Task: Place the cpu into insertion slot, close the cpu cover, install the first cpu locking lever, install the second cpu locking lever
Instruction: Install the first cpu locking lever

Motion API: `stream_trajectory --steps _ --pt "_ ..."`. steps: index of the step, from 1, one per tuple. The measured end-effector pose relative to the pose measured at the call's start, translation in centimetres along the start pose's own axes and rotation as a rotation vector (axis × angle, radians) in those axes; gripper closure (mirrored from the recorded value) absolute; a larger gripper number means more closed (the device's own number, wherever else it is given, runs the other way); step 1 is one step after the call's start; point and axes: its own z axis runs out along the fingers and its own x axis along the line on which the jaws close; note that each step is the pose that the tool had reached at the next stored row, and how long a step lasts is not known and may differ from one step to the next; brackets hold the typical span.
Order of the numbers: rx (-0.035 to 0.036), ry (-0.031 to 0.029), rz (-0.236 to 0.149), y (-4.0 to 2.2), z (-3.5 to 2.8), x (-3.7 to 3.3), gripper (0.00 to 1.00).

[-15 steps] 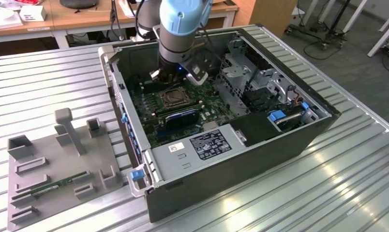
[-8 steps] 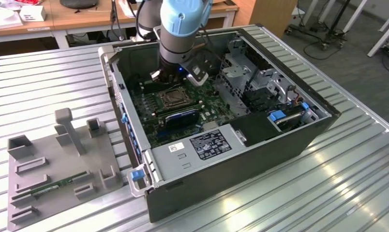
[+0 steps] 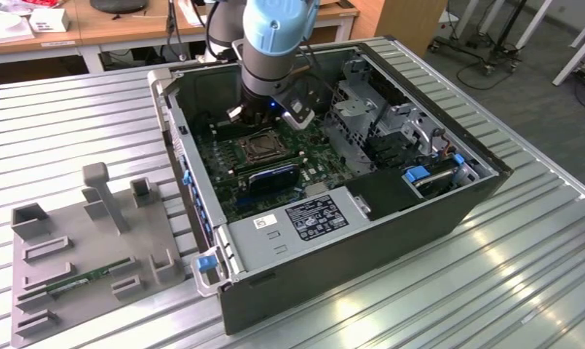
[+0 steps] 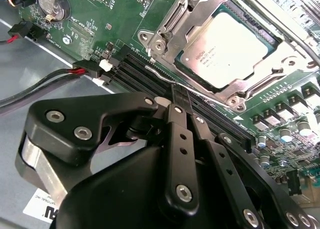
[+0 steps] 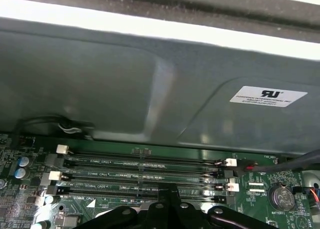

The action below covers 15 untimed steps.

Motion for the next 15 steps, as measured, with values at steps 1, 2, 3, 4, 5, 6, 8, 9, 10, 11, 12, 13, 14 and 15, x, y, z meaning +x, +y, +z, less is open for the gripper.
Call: stream_trajectory --steps 1,2,3,4,5,6,8,9,10,11,12,13,14,15 --pt "0.0004 0.0 0.0 -0.01 0.01 -0.01 0.89" --pt "0.001 0.0 0.0 -0.01 0.03 -0.03 0.89" --pt "0.0013 0.0 0.0 -0.02 0.03 -0.05 0.89" --pt "0.0012 0.0 0.0 -0.03 0.04 -0.06 0.89" --pt "0.0012 -0.0001 0.0 -0.04 0.04 -0.07 0.89" --pt "0.0011 -0.0002 0.0 -0.06 0.03 -0.08 0.89" --pt "0.0013 -0.0002 0.0 -0.1 0.01 -0.09 0.89" --pt "0.0014 -0.0001 0.0 -0.11 0.0 -0.09 0.89" --pt "0.0013 -0.0001 0.0 -0.12 0.0 -0.1 0.89" --pt "0.0013 -0.0001 0.0 -0.14 -0.01 -0.1 0.89" --pt "0.0012 -0.0001 0.0 -0.17 -0.01 -0.1 0.89" --pt "0.0013 -0.0001 0.0 -0.19 -0.02 -0.1 0.89" --pt "0.0013 -0.0001 0.0 -0.22 -0.04 -0.1 0.89" --pt "0.0012 -0.0001 0.0 -0.26 -0.05 -0.11 0.89"
